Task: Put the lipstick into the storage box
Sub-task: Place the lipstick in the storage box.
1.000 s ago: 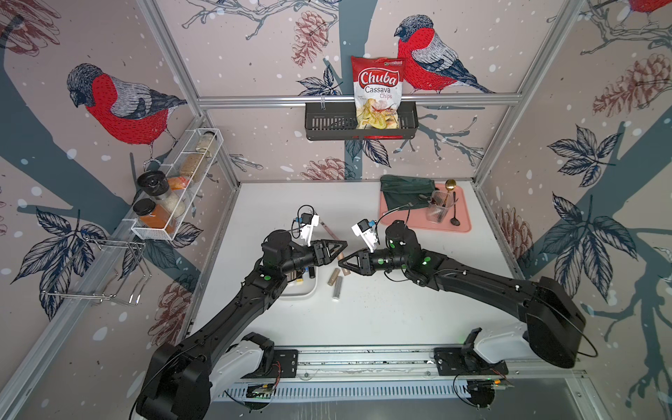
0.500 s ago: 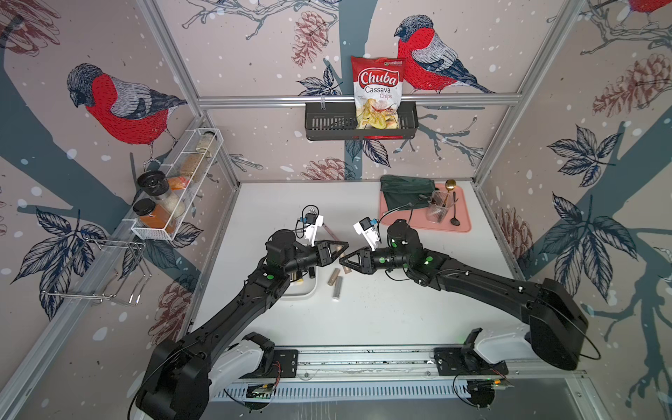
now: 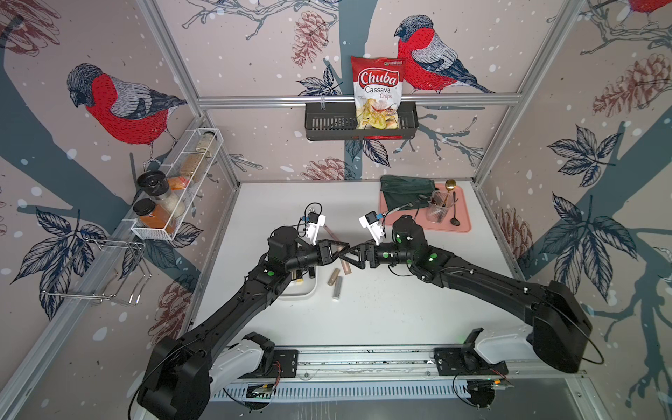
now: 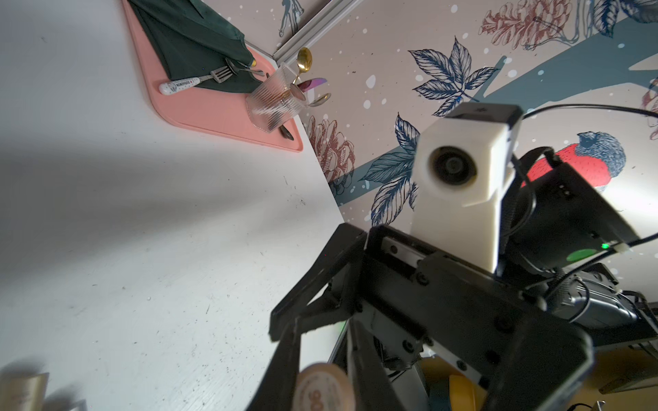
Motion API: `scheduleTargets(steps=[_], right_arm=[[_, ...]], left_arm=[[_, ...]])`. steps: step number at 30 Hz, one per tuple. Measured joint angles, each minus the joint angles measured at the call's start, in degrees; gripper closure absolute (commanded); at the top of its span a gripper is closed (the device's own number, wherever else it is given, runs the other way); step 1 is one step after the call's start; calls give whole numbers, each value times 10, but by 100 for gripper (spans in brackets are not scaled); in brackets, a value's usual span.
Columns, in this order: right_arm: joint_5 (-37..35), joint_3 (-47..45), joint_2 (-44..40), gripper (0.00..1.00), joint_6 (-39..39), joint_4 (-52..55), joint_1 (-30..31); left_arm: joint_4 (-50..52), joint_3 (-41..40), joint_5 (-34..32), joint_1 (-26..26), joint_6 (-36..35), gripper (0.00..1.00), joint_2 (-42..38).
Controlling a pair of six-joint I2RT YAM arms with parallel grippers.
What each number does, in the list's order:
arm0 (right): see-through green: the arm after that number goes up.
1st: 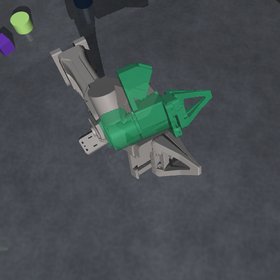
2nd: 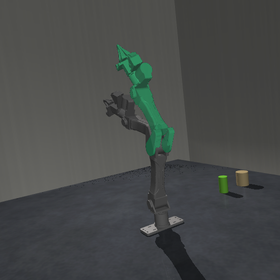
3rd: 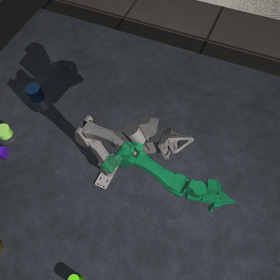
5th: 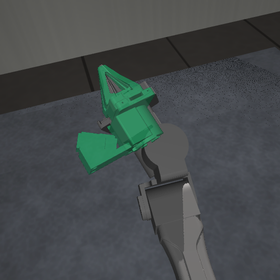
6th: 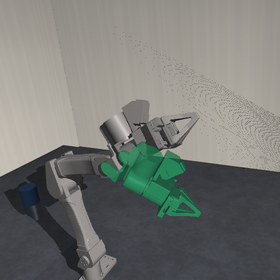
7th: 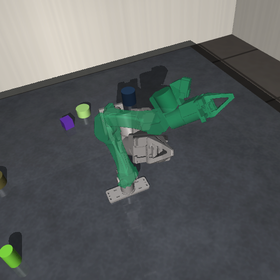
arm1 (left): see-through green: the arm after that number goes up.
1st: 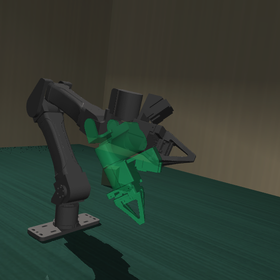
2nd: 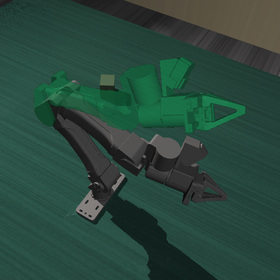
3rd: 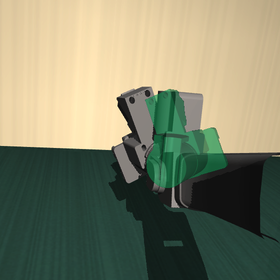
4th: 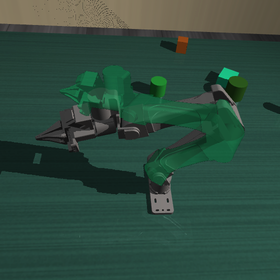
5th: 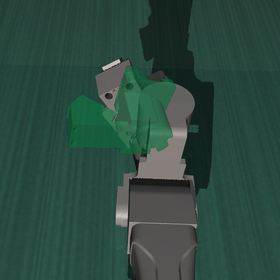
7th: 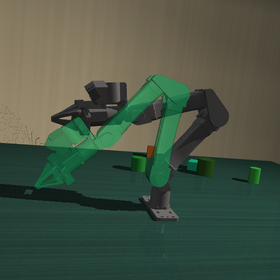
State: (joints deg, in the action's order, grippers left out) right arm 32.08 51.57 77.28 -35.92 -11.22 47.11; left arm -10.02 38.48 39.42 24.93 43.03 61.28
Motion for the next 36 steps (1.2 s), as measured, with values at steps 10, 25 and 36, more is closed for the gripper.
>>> scheduleTargets(steps=[10,25,36], right_arm=[[-22,-62,-70,3,4,28,-47],[-36,-92,-80,2,17,49,-44],[-36,-107,-76,2,17,46,-44]], left_arm=[[326,183,-220,-100,-197,94,91],[411,236,-422,-129,-325,94,301],[410,238,-484,-129,-340,75,340]])
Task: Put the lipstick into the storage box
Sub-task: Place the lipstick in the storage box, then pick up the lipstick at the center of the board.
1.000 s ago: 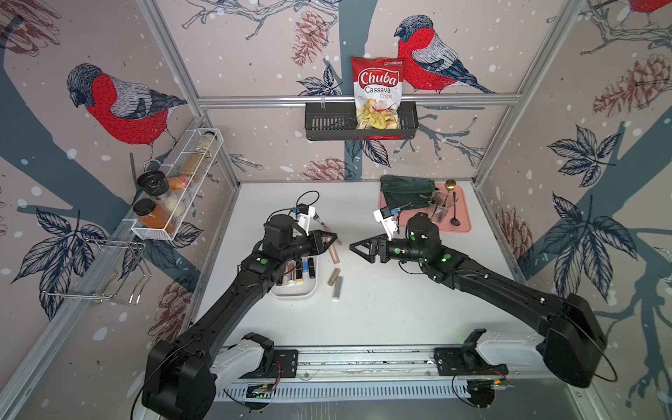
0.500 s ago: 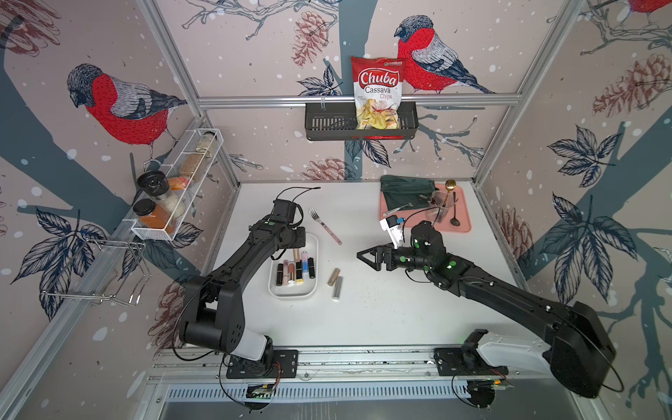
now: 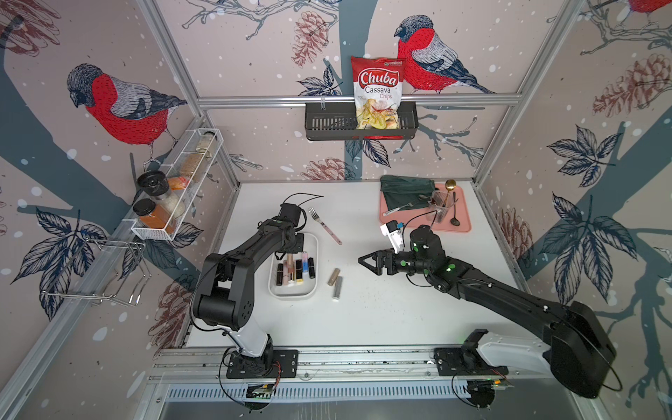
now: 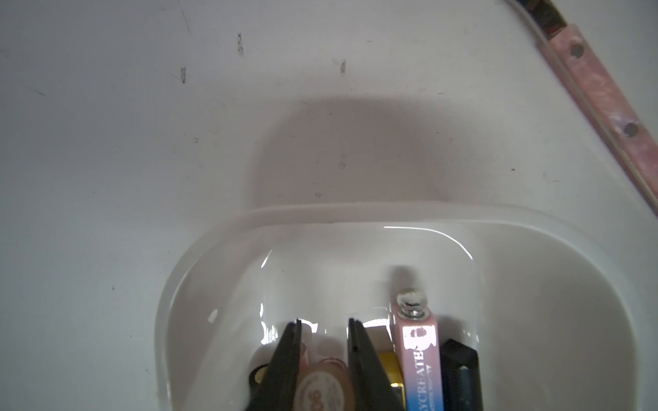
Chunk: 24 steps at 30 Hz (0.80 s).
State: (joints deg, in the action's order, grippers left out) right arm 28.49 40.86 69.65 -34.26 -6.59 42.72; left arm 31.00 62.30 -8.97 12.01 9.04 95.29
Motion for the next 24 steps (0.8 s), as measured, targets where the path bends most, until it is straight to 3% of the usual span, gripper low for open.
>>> scheduleTargets(steps=[9,16,24], right_arm=[[-20,17,14,2,5,11,31],[-67,52,60,2,13,43,80],[-175,139,190,8,10,149,142]], left_arm=[[-1,2,0,-1,0,48,-31],[-4,-10,21,-2,7,43,-103],[-35,-99,144,-2,34,39,-257]])
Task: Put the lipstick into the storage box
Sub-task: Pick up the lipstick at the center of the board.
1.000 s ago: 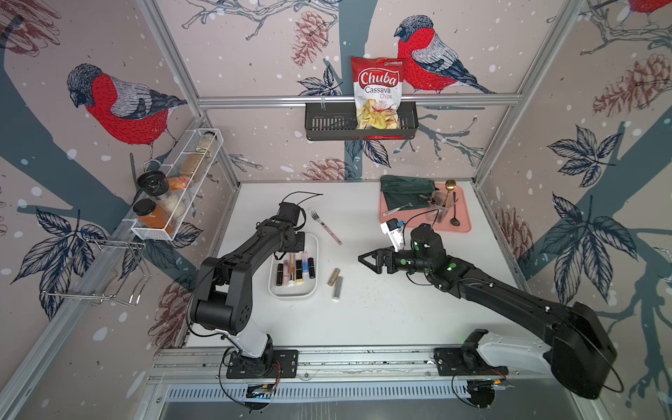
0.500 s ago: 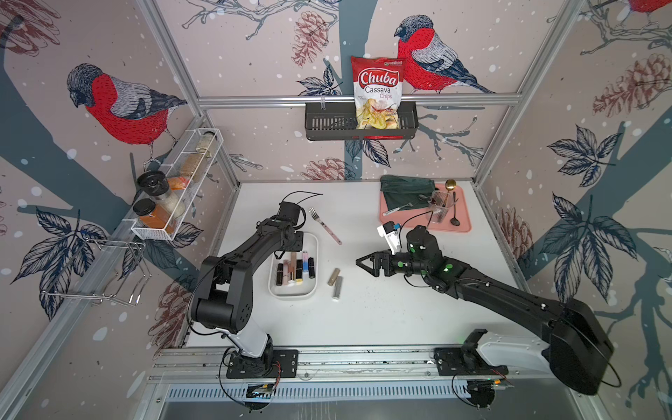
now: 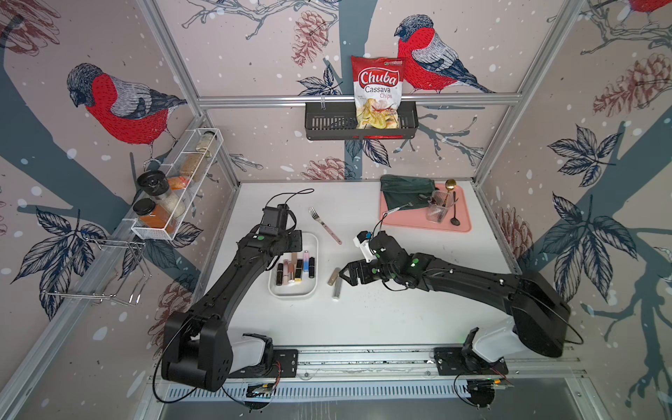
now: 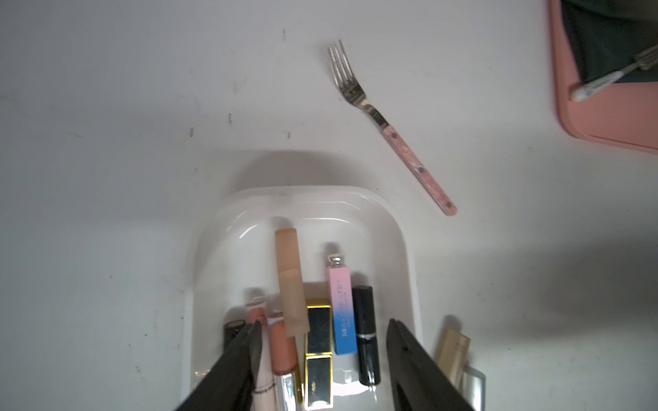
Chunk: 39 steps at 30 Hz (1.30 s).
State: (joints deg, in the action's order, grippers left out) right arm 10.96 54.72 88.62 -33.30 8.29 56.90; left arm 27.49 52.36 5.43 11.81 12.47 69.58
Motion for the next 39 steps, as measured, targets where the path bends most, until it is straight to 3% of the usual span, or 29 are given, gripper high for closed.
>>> scheduleTargets(steps=[7,13,30,39], right_arm=[[-88,63,88,15,-12,88,65],[-139,121,147,19,-15,141,103],[-202,201,227,24,-16,203,123],[-223,205,236,33,-16,217,120]], left_arm=[[-41,-75,154,0,11,37,-98],[-60,-118,200,0,11,37,-140],[-79,-130,227,0,10,36,-149],[-79,-132,228,0,10,36,-150]])
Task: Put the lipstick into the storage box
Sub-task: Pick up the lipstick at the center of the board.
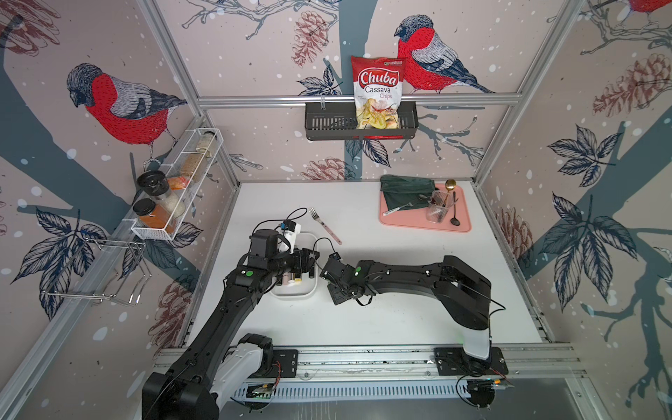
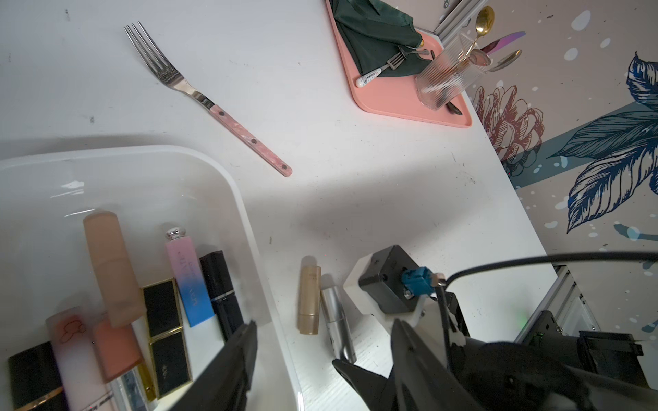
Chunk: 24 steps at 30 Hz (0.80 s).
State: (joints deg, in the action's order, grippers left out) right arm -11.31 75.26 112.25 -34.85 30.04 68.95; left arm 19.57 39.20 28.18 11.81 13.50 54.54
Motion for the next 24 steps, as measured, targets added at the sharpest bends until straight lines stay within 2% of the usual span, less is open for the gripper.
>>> scheduleTargets(steps=[10,20,24], right_arm=[[-15,-34,-15,47,0,8,-14],[-15,-53,-27,57,0,1,-40],[-14,-59,-30,58,3,-1,-48]], left_arm=[[0,0,0,0,0,36,0],[0,0,-2,0,0,36,3],[0,0,-2,0,0,35,5]])
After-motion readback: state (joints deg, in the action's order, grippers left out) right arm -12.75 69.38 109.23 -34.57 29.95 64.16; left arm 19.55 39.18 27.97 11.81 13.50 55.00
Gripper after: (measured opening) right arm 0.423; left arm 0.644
